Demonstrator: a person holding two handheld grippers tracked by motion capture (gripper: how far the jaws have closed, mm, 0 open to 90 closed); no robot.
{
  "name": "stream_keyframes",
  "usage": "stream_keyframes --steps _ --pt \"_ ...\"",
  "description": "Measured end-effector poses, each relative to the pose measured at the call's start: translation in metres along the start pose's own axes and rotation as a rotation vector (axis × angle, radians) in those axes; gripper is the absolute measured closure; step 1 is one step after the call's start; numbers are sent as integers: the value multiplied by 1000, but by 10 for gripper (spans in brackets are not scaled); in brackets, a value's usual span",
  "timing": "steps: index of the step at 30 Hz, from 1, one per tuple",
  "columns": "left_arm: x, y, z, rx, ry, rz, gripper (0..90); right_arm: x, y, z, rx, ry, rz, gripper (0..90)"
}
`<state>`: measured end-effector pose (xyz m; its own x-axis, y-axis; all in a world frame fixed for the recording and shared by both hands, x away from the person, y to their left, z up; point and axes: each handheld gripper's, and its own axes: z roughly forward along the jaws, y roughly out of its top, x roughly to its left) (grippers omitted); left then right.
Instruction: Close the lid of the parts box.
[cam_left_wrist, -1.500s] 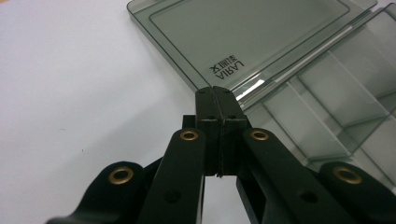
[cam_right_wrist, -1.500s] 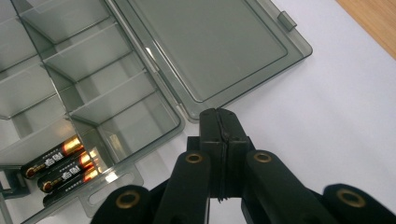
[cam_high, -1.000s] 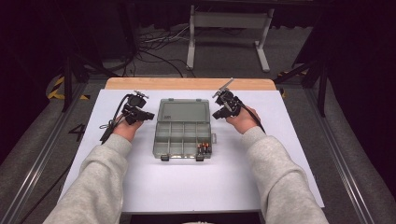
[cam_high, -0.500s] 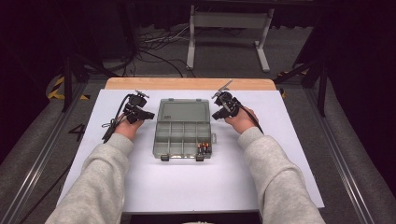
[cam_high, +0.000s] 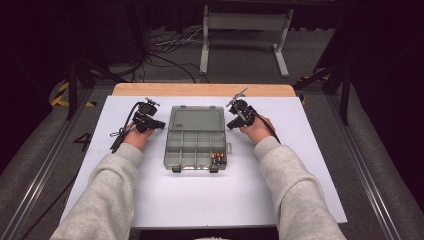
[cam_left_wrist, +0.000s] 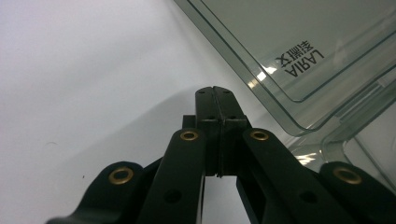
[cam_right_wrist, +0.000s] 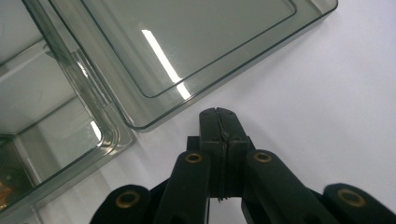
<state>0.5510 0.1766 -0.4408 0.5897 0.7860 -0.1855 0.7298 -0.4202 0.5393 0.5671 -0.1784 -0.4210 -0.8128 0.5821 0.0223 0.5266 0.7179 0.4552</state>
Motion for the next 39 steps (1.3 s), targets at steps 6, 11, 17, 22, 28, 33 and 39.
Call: stream_keyframes --steps 6,11,17,22,28,33,39 --pt "-1 0 3 4 -2 -1 897 -1 -1 5 12 3 -2 900" --pt "-1 0 3 6 -5 -1 897 0 0 7 12 0 0 900" --pt "-5 1 6 -2 -4 23 897 1 1 8 2 4 -5 900" --pt "-7 2 8 -8 -11 24 898 1 2 10 -7 6 2 900" --pt "-8 3 8 -15 -2 25 898 0 3 10 -14 4 4 900" --pt "-8 4 10 -26 8 22 898 -1 4 11 -24 -3 17 900" --pt "-9 7 11 -19 18 31 897 -1 7 13 -39 -18 28 900"
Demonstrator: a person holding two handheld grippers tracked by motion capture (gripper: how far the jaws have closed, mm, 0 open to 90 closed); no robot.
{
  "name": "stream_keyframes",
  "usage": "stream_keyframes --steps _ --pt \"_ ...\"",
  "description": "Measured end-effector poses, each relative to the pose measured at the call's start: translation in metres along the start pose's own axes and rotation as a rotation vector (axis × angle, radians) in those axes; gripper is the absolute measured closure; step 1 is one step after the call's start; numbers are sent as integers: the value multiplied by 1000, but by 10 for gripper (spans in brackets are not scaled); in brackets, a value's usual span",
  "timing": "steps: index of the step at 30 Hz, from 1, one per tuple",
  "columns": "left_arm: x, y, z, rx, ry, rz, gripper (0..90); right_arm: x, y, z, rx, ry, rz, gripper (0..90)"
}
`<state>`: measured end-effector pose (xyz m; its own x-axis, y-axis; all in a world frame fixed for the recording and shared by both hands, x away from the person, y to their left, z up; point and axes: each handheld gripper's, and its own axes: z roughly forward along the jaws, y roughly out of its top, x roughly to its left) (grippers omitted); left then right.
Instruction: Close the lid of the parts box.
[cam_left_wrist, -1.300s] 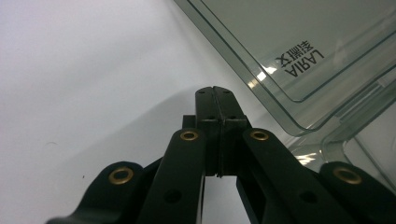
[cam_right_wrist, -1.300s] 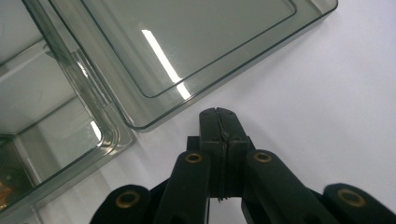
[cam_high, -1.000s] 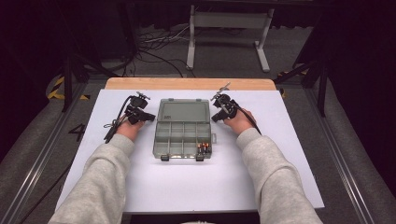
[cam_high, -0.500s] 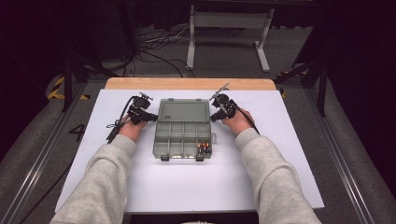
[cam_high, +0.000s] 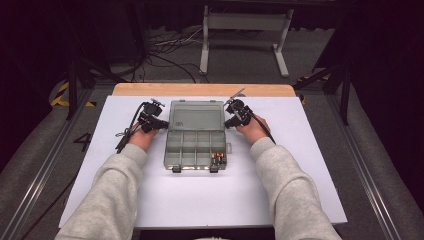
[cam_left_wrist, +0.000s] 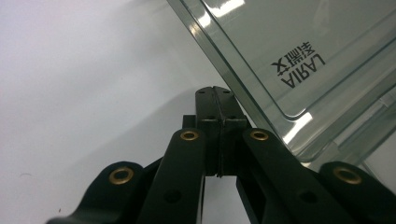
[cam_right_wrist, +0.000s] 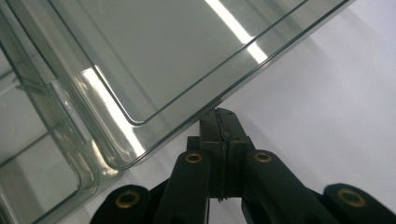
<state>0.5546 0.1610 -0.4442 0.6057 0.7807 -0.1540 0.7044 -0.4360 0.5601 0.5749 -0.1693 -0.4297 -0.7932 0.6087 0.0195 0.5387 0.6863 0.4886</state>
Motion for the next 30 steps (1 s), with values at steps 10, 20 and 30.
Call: stream_keyframes --steps 10,20,30 --pt "0 4 2 -7 2 -11 897 -3 1 0 -42 -11 35 900" --pt "-2 5 -6 -43 7 -2 897 -2 2 -7 -84 -22 31 900" --pt "-1 7 -14 -91 -1 -16 897 0 4 -20 -146 -46 16 900"
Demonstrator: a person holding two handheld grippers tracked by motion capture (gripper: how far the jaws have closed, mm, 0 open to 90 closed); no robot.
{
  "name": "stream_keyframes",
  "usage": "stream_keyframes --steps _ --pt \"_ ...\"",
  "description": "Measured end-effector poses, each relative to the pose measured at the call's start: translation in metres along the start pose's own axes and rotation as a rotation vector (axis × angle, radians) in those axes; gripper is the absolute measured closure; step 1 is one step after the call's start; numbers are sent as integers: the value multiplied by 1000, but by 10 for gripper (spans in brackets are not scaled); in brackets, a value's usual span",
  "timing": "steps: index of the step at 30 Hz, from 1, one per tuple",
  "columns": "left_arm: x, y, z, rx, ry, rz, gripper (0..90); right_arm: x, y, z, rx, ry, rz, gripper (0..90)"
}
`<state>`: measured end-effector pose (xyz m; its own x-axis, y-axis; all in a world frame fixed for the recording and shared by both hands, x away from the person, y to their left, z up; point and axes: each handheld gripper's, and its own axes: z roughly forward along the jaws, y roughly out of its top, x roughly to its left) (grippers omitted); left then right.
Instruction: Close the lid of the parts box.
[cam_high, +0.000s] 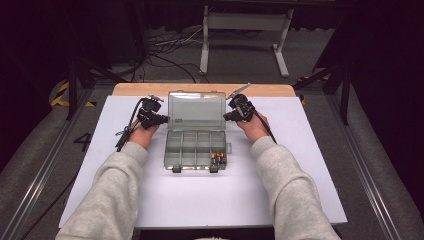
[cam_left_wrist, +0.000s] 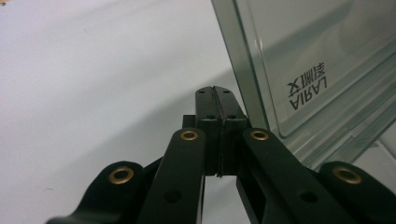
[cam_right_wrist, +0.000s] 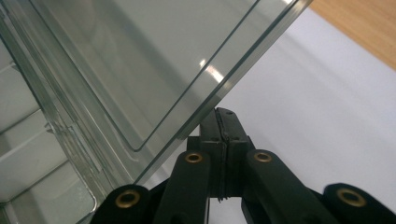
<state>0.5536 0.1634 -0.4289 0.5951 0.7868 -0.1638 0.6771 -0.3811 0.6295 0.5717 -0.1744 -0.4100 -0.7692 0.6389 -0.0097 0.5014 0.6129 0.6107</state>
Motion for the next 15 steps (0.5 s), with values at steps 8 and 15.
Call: stream_keyframes --steps 8,15 --pt "-2 1 -6 -20 1 3 897 4 3 -11 -38 -14 -22 900" --pt "-6 2 -12 -32 -7 17 897 7 4 -20 -72 -1 -33 900"
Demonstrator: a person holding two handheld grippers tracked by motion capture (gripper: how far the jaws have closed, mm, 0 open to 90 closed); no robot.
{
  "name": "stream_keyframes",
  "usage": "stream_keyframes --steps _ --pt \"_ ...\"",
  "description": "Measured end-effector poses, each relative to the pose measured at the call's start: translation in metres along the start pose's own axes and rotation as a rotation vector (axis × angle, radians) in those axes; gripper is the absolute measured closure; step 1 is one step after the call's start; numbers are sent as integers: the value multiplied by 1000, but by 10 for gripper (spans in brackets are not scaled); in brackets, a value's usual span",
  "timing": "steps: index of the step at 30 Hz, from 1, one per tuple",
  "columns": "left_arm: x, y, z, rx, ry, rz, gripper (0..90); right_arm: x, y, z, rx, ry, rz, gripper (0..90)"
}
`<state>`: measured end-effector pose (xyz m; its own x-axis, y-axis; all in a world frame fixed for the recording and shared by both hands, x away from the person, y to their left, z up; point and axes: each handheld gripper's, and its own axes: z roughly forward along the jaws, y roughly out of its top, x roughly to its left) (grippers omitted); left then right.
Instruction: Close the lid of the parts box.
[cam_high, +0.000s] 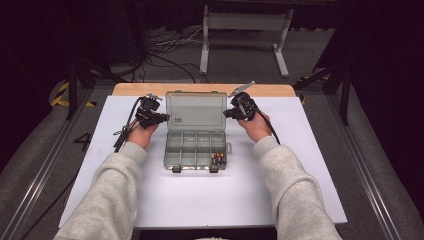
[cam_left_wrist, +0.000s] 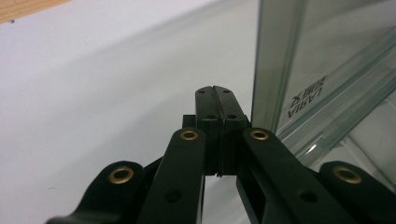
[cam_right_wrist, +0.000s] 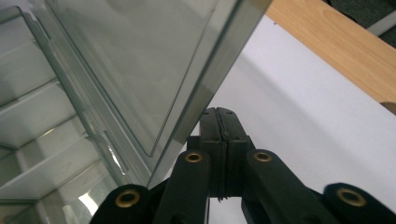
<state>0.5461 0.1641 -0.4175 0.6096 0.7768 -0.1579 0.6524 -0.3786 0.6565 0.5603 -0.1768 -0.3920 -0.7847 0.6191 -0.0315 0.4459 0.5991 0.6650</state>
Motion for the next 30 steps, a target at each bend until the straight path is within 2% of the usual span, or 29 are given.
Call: stream_keyframes --steps 7,16,19,20,25,30 --pt "-4 1 -8 -19 -15 8 897 5 3 -12 -44 20 -14 900" --pt "-6 1 -20 -44 -35 12 897 12 3 -23 -67 34 -42 900" --pt "-8 1 -24 -52 -48 12 897 16 4 -31 -84 37 -51 900" --pt "-9 1 -26 -56 -47 23 897 16 4 -33 -88 38 -54 900" --pt "-12 -3 -33 -81 -68 8 897 21 3 -44 -106 47 -75 900" --pt "-15 -6 -44 -98 -84 17 897 31 2 -55 -119 60 -99 900"
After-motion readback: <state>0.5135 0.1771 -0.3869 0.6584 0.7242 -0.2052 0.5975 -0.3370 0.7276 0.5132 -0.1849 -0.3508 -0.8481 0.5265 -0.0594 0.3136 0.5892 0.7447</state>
